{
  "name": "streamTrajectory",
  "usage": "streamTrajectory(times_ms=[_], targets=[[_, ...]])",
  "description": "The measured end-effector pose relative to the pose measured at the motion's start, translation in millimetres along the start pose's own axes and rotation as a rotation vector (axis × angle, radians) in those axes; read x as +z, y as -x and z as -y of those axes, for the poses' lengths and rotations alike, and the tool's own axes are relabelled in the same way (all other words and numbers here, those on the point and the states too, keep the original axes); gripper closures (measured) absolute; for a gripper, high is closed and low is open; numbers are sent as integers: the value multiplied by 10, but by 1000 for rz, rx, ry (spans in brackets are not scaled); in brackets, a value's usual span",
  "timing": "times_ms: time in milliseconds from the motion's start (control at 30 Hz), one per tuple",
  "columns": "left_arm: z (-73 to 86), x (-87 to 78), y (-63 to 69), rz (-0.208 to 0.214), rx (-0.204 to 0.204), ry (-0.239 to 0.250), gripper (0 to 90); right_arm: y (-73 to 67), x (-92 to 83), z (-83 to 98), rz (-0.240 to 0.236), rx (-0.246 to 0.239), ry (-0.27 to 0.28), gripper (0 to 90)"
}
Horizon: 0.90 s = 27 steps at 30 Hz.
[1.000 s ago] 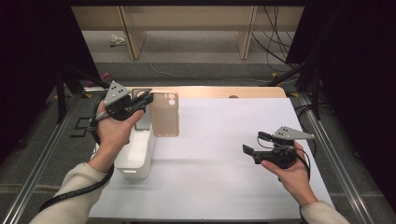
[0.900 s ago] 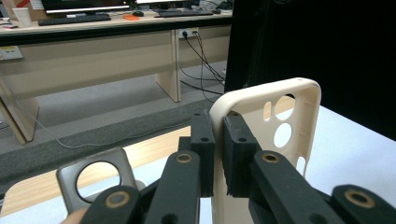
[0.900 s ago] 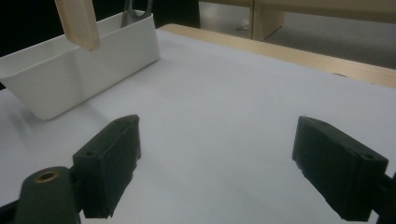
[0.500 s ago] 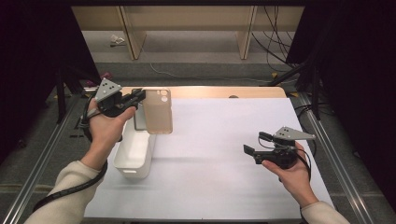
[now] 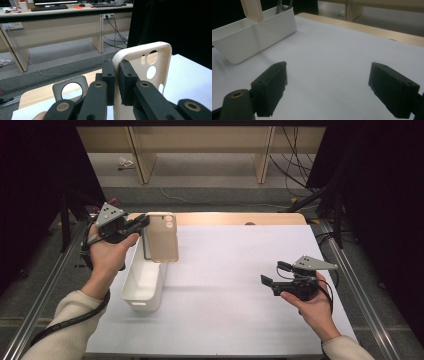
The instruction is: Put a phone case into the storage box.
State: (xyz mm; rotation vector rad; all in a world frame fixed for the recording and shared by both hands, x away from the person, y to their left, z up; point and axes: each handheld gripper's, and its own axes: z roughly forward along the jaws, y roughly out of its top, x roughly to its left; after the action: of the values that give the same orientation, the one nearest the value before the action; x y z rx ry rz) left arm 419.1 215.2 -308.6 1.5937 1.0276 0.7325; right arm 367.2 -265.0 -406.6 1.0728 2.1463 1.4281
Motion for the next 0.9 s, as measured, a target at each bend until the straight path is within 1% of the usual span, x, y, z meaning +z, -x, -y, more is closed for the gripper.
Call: streamTrajectory(times_ms=[100, 467, 900], targets=[[-5, -7, -36, -8, -3, 1, 840, 0, 0, 1, 0, -1, 0, 162], [-21, -15, -190, -45, 10, -8, 839, 1, 5, 4, 1, -2, -3, 162], [-28, 17, -380, -107, 20, -17, 839, 8, 4, 6, 5, 0, -1, 162]])
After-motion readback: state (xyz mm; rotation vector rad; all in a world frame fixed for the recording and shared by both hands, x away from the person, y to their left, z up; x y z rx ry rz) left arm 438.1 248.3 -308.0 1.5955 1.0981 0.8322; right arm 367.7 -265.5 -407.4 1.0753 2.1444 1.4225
